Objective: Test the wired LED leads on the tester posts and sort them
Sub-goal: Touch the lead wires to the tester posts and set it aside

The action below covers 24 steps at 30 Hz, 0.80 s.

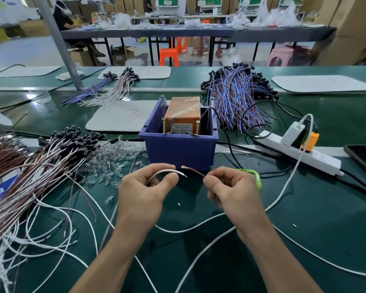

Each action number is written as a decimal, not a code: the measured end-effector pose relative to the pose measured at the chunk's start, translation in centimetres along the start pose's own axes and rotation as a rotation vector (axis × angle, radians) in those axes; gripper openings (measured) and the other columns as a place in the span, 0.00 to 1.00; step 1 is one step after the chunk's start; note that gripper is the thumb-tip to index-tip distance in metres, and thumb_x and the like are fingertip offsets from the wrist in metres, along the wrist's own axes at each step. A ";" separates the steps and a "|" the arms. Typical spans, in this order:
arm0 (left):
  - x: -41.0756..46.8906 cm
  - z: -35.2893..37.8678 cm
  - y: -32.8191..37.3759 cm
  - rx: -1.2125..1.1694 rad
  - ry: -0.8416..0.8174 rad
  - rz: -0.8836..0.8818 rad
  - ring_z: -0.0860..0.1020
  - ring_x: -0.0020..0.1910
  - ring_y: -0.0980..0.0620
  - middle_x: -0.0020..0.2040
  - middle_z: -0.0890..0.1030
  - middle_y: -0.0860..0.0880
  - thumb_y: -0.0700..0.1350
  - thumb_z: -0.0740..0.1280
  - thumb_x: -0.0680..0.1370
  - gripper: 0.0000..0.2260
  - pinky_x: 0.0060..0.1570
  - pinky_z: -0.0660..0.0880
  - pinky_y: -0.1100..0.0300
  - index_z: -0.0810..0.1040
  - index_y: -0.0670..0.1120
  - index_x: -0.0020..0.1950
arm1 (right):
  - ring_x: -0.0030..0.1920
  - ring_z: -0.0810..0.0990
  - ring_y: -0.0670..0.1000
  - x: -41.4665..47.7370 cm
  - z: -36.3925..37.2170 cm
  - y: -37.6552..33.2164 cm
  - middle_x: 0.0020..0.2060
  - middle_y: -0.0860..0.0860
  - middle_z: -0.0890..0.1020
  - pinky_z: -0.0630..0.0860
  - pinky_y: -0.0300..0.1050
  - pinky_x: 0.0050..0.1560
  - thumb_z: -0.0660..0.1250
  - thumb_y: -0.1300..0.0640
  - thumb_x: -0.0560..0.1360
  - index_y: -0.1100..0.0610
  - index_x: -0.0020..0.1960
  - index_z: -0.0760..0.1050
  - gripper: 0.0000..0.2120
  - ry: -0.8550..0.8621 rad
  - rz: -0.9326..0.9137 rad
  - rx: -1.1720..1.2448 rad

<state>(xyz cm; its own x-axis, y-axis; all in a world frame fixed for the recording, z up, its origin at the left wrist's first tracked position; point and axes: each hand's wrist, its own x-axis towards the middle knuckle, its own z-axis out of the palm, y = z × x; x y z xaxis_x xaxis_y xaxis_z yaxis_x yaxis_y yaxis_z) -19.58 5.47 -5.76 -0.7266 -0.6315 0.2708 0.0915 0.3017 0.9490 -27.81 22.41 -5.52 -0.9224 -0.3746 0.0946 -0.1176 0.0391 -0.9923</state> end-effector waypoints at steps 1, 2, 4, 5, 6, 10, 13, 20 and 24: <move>0.1 -0.1 0.0 -0.010 0.018 -0.020 0.63 0.25 0.58 0.27 0.67 0.58 0.56 0.76 0.70 0.09 0.26 0.64 0.65 0.87 0.60 0.49 | 0.28 0.73 0.48 0.1 -0.2 -0.1 0.27 0.51 0.80 0.69 0.43 0.30 0.73 0.54 0.73 0.50 0.39 0.84 0.04 0.034 0.000 0.021; 0.3 -0.1 0.0 -0.023 0.034 -0.041 0.67 0.27 0.58 0.28 0.70 0.58 0.60 0.72 0.70 0.11 0.29 0.67 0.62 0.86 0.60 0.50 | 0.27 0.72 0.48 0.2 -0.4 -0.1 0.27 0.52 0.81 0.68 0.42 0.29 0.73 0.57 0.74 0.50 0.39 0.84 0.06 0.076 -0.003 0.037; 0.6 -0.3 0.0 -0.075 0.057 -0.070 0.68 0.30 0.56 0.30 0.72 0.57 0.59 0.63 0.73 0.12 0.33 0.67 0.55 0.85 0.59 0.49 | 0.24 0.71 0.48 0.4 -0.7 -0.3 0.27 0.54 0.81 0.69 0.40 0.26 0.73 0.60 0.76 0.51 0.38 0.83 0.10 0.148 -0.017 0.065; 0.8 -0.4 0.0 -0.093 0.068 -0.069 0.67 0.30 0.55 0.30 0.71 0.56 0.56 0.61 0.75 0.11 0.33 0.66 0.54 0.83 0.60 0.47 | 0.24 0.71 0.48 0.4 -0.8 -0.5 0.27 0.55 0.81 0.69 0.40 0.25 0.72 0.61 0.77 0.51 0.37 0.83 0.10 0.172 -0.027 0.076; 1.0 -0.5 0.1 -0.083 0.087 -0.057 0.67 0.29 0.54 0.29 0.71 0.55 0.53 0.59 0.76 0.10 0.32 0.66 0.53 0.80 0.62 0.45 | 0.23 0.70 0.48 0.4 -0.8 -0.6 0.27 0.55 0.81 0.68 0.40 0.25 0.72 0.61 0.77 0.52 0.37 0.83 0.11 0.188 -0.038 0.087; 2.3 -0.9 0.8 -0.025 0.170 -0.017 0.72 0.28 0.53 0.30 0.79 0.53 0.50 0.59 0.77 0.07 0.29 0.70 0.56 0.72 0.61 0.43 | 0.22 0.70 0.49 0.9 -0.5 -1.2 0.27 0.54 0.81 0.67 0.41 0.24 0.72 0.61 0.77 0.52 0.37 0.83 0.11 0.208 -0.073 0.087; 3.7 -0.5 1.2 -0.099 0.227 -0.061 0.72 0.29 0.52 0.30 0.78 0.54 0.50 0.61 0.75 0.02 0.33 0.68 0.54 0.73 0.55 0.46 | 0.22 0.71 0.49 1.7 -0.3 -1.7 0.27 0.54 0.82 0.67 0.41 0.24 0.72 0.60 0.77 0.50 0.37 0.83 0.11 0.224 -0.077 0.064; 5.8 -1.6 1.3 -0.114 0.313 -0.031 0.67 0.27 0.53 0.28 0.74 0.55 0.51 0.63 0.76 0.10 0.31 0.64 0.55 0.80 0.52 0.38 | 0.22 0.73 0.50 3.1 -0.8 -3.1 0.28 0.53 0.83 0.70 0.44 0.26 0.73 0.60 0.76 0.51 0.37 0.83 0.09 0.241 -0.106 0.030; 5.9 -1.5 0.8 -0.068 0.366 -0.038 0.68 0.23 0.53 0.26 0.76 0.54 0.50 0.66 0.77 0.10 0.29 0.67 0.55 0.81 0.53 0.37 | 0.26 0.76 0.42 3.4 -1.0 -2.9 0.28 0.43 0.82 0.71 0.35 0.32 0.76 0.56 0.73 0.48 0.36 0.84 0.08 0.310 -0.206 -0.230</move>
<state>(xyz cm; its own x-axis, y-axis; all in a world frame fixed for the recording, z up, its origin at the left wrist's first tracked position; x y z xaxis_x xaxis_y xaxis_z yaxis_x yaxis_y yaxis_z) -22.75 0.87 -3.16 -0.4397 -0.8587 0.2632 0.1226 0.2329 0.9647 -30.99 21.99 -2.25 -0.9338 -0.1019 0.3431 -0.3573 0.2111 -0.9098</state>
